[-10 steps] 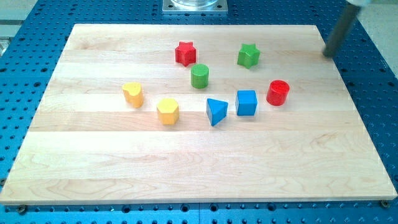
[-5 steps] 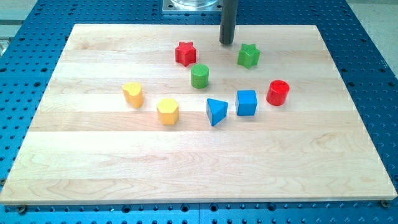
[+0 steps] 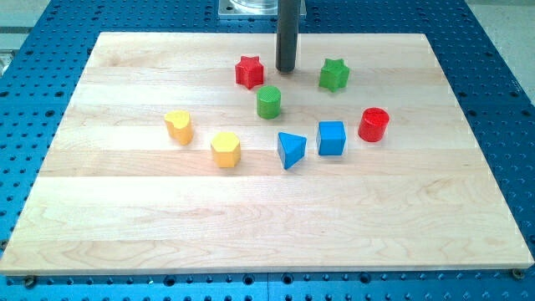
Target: Push the red star left above the green circle
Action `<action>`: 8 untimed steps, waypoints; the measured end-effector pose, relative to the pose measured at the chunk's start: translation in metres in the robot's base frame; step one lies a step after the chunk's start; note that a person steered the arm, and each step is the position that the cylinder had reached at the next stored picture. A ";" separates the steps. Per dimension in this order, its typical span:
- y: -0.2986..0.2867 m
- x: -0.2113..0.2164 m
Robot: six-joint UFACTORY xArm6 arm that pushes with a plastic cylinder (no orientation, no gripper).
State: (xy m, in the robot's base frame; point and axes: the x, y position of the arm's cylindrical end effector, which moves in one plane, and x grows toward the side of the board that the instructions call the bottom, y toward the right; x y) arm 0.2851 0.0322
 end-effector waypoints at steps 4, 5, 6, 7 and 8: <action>-0.054 0.013; -0.044 0.013; 0.027 -0.026; 0.085 -0.083; 0.127 -0.092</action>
